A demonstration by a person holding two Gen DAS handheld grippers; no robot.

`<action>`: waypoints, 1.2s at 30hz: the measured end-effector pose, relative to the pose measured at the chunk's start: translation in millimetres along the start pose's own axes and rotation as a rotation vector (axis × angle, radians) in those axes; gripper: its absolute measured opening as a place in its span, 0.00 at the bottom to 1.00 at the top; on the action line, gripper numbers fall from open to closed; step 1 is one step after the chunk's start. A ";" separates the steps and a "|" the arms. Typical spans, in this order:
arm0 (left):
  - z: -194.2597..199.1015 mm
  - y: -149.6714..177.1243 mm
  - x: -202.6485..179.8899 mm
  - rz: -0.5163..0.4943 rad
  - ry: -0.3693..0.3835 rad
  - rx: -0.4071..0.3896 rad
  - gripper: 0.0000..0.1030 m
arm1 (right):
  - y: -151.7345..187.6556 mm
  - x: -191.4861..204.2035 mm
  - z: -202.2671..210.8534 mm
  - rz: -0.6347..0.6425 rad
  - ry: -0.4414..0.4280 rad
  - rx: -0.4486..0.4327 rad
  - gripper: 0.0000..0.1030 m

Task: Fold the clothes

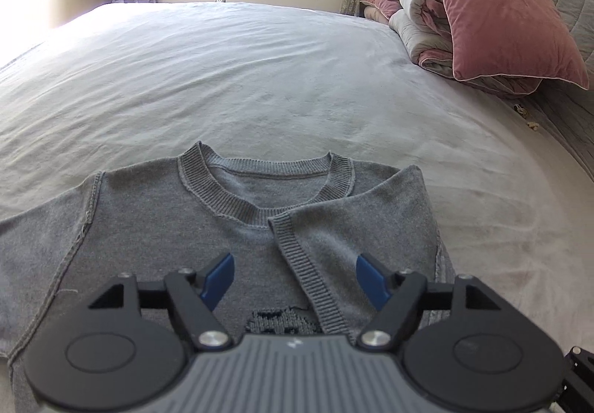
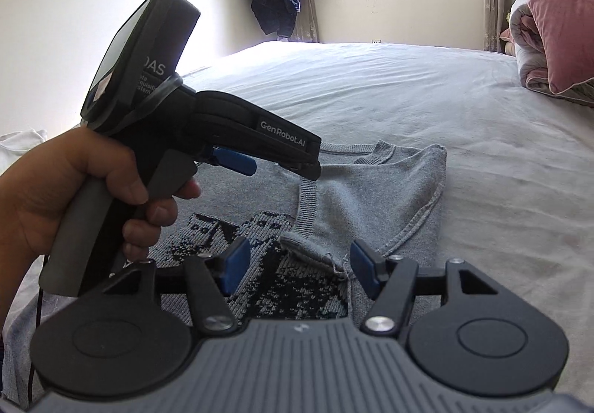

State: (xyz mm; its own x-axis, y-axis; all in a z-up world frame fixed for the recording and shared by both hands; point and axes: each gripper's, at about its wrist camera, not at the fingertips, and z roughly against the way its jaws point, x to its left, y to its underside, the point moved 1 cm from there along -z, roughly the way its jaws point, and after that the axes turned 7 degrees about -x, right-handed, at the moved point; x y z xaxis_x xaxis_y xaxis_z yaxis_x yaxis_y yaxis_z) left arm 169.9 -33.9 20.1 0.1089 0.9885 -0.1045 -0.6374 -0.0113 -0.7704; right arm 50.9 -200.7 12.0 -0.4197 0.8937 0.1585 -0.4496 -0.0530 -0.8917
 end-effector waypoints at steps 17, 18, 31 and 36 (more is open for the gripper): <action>75.1 34.1 -17.8 -0.093 0.027 -0.015 0.75 | 18.0 27.6 56.4 0.028 0.084 -0.018 0.62; 77.3 36.9 -18.9 -0.099 0.028 -0.012 0.75 | 19.3 27.8 59.1 0.031 0.089 -0.015 0.62; 88.1 86.9 -20.6 0.025 0.294 0.090 0.61 | 51.8 18.1 108.0 0.051 0.061 0.038 0.35; 88.4 112.2 -24.4 0.072 0.345 0.124 0.52 | 77.9 10.9 120.1 0.031 0.043 0.093 0.25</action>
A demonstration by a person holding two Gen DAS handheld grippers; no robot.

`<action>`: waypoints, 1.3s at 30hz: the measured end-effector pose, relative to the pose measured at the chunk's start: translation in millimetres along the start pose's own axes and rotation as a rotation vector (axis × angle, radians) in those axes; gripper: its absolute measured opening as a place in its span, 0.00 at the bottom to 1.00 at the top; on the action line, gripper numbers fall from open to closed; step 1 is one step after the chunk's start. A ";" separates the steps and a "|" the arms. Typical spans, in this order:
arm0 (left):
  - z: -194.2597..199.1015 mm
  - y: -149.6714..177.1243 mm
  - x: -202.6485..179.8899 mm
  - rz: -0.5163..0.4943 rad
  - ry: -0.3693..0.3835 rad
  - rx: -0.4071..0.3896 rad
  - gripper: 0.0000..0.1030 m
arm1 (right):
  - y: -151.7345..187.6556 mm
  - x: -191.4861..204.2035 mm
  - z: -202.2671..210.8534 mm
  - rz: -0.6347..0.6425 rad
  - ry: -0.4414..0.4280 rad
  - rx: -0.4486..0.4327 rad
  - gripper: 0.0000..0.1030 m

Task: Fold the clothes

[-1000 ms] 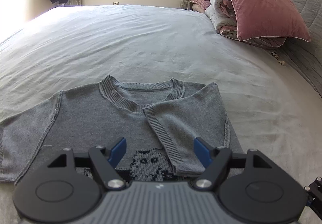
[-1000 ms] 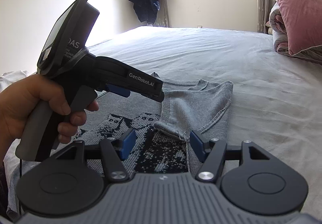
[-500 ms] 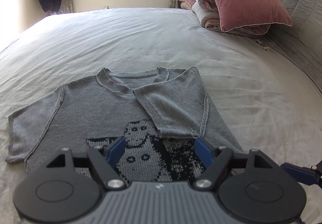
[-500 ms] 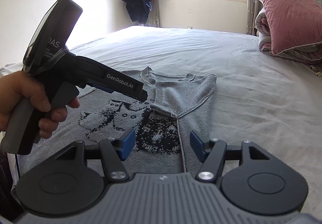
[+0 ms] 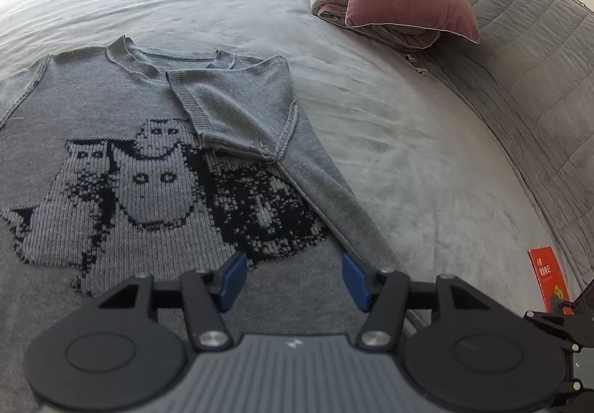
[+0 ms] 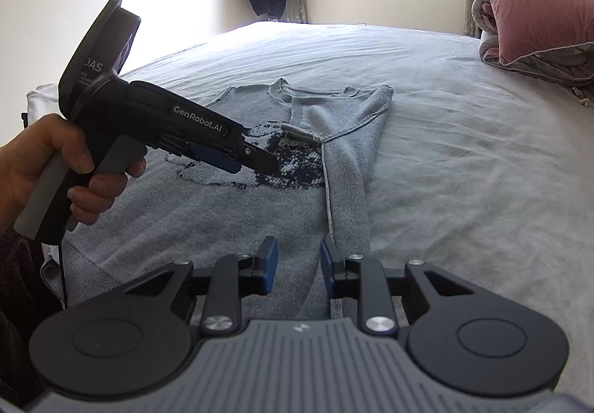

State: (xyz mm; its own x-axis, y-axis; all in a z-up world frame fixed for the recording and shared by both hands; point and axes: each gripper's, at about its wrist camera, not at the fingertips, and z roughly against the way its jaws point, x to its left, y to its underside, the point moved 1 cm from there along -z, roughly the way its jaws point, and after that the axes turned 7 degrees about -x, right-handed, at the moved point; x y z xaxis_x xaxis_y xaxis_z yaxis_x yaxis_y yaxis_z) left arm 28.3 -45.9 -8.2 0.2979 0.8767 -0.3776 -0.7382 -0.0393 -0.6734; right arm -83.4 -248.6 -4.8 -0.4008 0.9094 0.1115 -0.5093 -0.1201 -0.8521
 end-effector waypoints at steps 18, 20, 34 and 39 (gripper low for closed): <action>-9.6 59.8 -59.8 0.009 0.312 0.099 0.10 | 48.3 -21.7 20.0 -0.056 0.044 0.102 0.09; -16.4 64.3 -58.1 0.016 0.302 0.122 0.10 | 45.5 -22.4 23.5 -0.072 0.033 0.094 0.08; -16.8 55.2 -18.0 0.214 0.389 0.089 0.28 | 16.5 0.3 39.8 -0.138 -0.151 0.019 0.08; -12.1 42.4 24.0 0.401 0.363 -0.006 0.46 | 14.4 8.7 30.3 -0.157 -0.202 0.031 0.08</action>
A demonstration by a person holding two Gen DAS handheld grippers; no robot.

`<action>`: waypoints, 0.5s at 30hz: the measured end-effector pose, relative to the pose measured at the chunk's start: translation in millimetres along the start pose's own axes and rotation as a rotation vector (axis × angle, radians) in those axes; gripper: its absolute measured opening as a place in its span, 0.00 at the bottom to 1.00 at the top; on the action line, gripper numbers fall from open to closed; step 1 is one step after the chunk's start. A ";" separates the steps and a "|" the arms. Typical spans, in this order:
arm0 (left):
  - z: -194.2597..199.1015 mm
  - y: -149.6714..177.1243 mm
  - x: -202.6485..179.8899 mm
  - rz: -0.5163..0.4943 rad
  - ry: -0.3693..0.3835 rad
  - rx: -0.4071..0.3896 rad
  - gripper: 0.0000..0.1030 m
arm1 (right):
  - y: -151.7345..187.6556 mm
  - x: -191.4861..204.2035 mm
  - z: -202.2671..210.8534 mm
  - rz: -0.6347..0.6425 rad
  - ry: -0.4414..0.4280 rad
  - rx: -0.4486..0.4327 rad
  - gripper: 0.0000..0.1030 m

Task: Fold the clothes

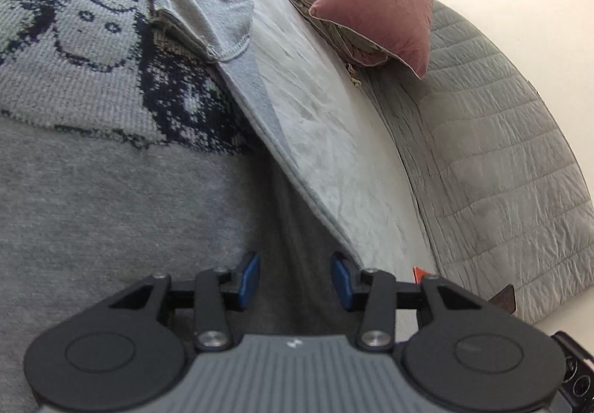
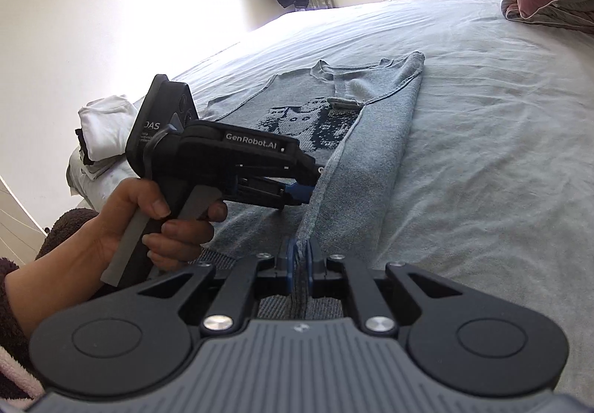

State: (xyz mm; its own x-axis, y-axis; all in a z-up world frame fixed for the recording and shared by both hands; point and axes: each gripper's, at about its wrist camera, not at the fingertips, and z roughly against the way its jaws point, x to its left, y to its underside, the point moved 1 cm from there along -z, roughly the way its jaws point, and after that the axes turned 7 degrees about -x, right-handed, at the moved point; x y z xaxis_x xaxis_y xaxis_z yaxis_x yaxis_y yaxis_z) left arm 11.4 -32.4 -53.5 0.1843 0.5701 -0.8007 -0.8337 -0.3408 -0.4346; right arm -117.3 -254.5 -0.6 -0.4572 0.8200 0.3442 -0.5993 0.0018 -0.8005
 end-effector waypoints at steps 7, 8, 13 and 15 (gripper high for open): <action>-19.0 -35.6 21.1 0.131 -0.003 -0.134 0.51 | 6.3 6.1 -24.5 -0.003 -0.023 0.068 0.08; -23.5 -40.3 21.7 0.144 -0.003 -0.151 0.53 | 7.8 7.2 -27.4 -0.002 -0.029 0.079 0.08; -44.6 -60.6 24.7 0.173 -0.045 -0.250 0.51 | 16.1 12.7 -40.7 0.011 -0.047 0.127 0.08; -52.2 -65.7 24.7 0.148 -0.090 -0.266 0.32 | 19.9 14.8 -46.4 0.020 -0.046 0.146 0.08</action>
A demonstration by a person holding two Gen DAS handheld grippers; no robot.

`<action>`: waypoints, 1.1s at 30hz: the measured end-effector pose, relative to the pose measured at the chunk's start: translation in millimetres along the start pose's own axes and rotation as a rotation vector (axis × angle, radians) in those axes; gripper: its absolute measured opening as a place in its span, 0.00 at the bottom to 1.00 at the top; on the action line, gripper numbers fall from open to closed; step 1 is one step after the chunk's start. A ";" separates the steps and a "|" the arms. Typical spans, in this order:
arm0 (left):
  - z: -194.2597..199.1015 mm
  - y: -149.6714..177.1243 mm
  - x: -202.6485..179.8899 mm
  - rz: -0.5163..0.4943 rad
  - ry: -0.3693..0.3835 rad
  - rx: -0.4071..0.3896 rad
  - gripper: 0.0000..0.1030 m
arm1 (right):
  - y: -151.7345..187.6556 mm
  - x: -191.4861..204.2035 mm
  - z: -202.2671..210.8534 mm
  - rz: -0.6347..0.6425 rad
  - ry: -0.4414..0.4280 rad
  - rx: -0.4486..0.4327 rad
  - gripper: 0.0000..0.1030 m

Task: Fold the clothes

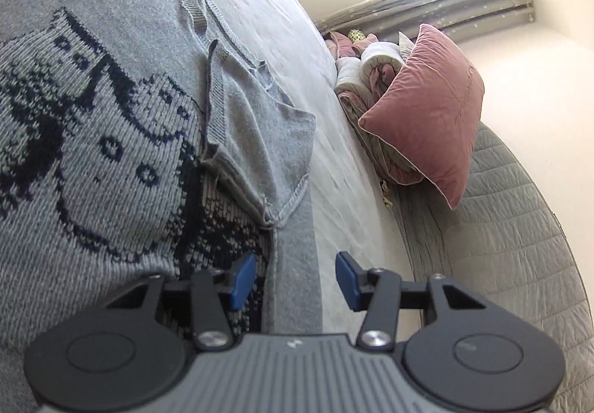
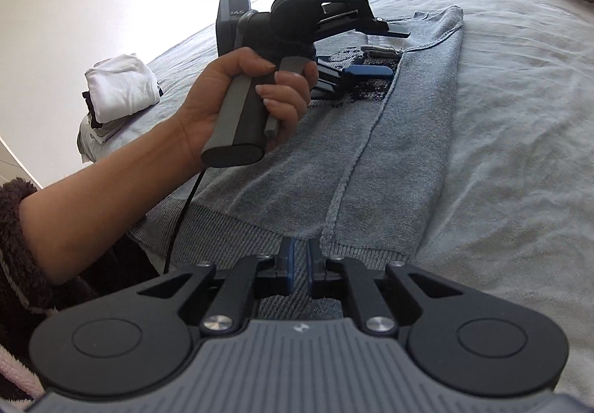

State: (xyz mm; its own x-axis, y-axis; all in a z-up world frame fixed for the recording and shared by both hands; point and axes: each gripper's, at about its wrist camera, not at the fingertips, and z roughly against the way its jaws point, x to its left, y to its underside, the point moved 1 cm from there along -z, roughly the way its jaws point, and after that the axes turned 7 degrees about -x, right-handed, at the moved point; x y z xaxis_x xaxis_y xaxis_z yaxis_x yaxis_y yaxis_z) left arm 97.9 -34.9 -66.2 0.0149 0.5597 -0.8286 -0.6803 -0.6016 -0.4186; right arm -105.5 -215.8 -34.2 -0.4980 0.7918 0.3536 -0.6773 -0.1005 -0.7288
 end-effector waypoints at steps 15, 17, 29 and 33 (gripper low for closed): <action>26.7 12.1 -37.0 -0.500 -0.237 -0.076 0.44 | -6.0 -48.7 39.1 -0.043 0.264 -0.206 0.66; 35.7 19.3 -47.6 -0.569 -0.234 -0.061 0.45 | -5.0 -54.0 34.3 -0.049 0.301 -0.187 0.66; 87.9 47.1 -24.1 -0.440 -0.113 0.236 0.44 | -2.5 -21.4 48.2 0.040 0.207 -0.222 0.43; 100.7 52.1 -23.4 -0.524 -0.096 0.223 0.42 | -1.4 0.5 33.2 0.074 0.113 -0.186 0.29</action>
State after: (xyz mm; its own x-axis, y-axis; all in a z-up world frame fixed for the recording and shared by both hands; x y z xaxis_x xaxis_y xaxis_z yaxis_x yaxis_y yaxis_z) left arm -11.7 -22.0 -31.2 0.3319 0.8061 -0.4899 -0.7383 -0.1013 -0.6669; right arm -122.8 -235.2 -13.6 -0.4717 0.8499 0.2349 -0.5244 -0.0563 -0.8496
